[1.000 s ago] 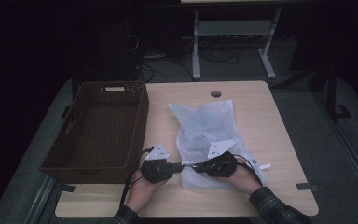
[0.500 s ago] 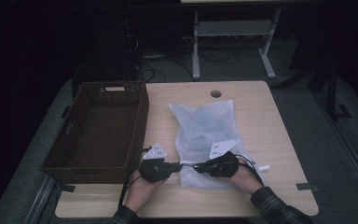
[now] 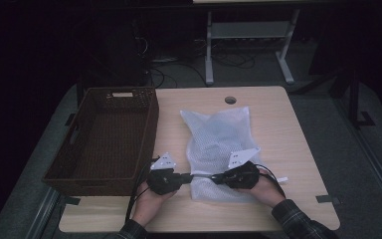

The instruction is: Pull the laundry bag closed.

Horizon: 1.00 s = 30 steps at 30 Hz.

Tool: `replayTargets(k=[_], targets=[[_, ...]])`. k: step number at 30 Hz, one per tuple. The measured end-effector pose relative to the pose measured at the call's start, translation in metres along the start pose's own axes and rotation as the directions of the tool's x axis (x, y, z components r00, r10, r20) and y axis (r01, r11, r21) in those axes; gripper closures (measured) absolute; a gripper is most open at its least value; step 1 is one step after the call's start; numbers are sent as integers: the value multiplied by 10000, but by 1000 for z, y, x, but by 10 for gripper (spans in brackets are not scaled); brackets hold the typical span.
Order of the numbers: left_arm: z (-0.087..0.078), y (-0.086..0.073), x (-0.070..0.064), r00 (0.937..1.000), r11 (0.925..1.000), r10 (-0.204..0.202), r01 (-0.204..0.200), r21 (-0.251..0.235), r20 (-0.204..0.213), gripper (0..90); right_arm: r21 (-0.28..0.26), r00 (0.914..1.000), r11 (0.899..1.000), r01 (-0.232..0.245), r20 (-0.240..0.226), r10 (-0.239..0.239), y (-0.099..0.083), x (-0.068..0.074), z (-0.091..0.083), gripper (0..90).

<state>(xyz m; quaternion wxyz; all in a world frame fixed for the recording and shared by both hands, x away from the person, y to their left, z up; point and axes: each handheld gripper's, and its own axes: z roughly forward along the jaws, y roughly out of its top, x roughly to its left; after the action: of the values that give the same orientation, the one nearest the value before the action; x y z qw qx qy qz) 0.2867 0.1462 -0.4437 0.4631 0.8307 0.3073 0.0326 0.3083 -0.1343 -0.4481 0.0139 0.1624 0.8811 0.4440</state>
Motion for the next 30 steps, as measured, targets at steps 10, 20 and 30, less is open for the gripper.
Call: replayTargets(k=[10,20,30], targets=[[-1,-1,1,10000,10000,-25,25,12,-13,882,-70,9997,9997,-218,-102,218,-4,-2,-3,865],[0,-1,2,10000,10000,-19,19,22,-6,882,-4,9997,9997,-246,21,246,-9,-1,-10,865],[0,-1,2,10000,10000,-14,14,20,27,882,-71,9996,9996,-256,111,257,-14,0,-17,864]])
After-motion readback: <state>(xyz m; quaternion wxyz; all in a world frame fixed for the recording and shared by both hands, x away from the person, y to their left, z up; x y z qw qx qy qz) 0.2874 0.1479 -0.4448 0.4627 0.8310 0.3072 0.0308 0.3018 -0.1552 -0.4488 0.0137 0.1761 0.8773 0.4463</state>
